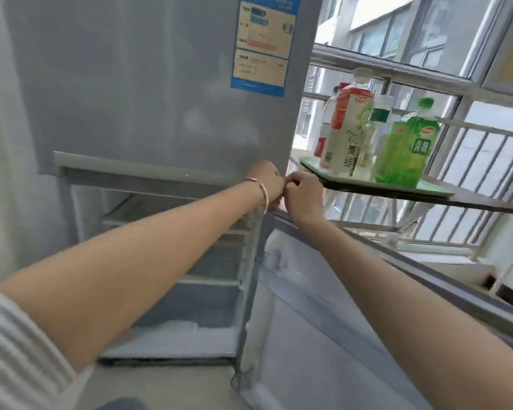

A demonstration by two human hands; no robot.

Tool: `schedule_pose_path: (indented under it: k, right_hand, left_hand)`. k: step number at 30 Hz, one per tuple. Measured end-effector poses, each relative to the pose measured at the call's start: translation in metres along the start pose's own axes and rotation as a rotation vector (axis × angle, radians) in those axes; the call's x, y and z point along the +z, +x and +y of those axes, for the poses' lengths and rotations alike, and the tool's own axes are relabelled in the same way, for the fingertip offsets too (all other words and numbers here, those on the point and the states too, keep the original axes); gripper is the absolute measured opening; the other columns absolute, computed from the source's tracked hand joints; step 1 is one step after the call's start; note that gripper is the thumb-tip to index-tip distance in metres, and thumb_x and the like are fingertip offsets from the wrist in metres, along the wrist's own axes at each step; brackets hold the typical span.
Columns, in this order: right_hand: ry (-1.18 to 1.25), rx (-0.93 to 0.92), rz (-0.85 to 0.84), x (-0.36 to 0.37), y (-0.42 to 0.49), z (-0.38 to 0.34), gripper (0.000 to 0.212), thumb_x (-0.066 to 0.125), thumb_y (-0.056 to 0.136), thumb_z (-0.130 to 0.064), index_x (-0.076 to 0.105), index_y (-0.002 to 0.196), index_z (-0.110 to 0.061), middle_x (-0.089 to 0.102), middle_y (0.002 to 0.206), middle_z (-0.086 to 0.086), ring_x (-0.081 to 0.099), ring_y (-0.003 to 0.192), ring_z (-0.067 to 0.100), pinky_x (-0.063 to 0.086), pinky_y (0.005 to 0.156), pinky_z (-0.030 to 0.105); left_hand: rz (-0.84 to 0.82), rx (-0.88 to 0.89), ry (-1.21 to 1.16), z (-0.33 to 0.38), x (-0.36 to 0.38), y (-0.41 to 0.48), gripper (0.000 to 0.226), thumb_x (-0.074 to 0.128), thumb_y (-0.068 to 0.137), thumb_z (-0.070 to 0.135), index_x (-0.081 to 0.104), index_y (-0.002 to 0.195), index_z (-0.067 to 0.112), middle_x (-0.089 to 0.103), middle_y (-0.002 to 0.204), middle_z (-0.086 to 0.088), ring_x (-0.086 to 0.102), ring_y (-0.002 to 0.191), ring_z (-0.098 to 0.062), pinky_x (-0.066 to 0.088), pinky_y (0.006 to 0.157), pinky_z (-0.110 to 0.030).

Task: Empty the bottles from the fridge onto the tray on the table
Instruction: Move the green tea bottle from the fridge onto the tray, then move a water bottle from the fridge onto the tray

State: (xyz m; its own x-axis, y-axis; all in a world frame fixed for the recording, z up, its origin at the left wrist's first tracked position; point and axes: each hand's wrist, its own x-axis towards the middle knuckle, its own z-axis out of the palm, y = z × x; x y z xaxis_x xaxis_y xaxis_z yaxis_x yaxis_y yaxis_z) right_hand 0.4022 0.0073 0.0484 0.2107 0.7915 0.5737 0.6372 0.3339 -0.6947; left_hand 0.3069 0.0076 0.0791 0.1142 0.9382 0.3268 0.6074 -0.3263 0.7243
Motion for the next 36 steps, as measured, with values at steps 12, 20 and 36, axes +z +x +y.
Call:
schedule_pose_path:
  k: [12,20,36]
  right_hand:
    - [-0.029,0.382,-0.806,0.235,-0.084,0.063,0.027,0.045,0.093,-0.006,0.063,0.099,0.013,0.054,0.077,0.014,0.049,0.051,0.016,0.041,0.045,0.024]
    - [0.024,0.477,-0.818,0.298,-0.079,0.107,0.025,0.042,0.095,-0.007,0.061,0.082,-0.017,0.06,0.087,0.006,0.052,0.059,0.012,0.047,0.058,0.024]
    - [-0.002,0.546,-0.787,0.28,-0.094,0.132,0.039,0.041,0.091,0.002,0.055,0.064,-0.02,0.056,0.066,0.0,0.051,0.052,0.01,0.043,0.044,0.015]
  left_hand:
    - [-0.352,-0.557,0.538,-0.286,-0.019,-0.01,0.032,0.045,0.093,0.015,0.061,0.119,0.004,0.063,0.121,-0.01,0.06,0.114,-0.027,0.048,0.087,-0.031]
    - [-0.086,-0.798,0.428,-0.416,0.019,0.033,0.073,0.06,0.085,0.023,0.026,0.142,-0.005,0.046,0.141,-0.019,0.047,0.13,-0.033,0.044,0.104,-0.041]
    - [0.023,-0.836,0.197,-0.424,0.037,0.034,0.033,0.052,0.093,0.02,0.065,0.109,-0.007,0.066,0.114,-0.022,0.062,0.109,-0.034,0.046,0.085,-0.033]
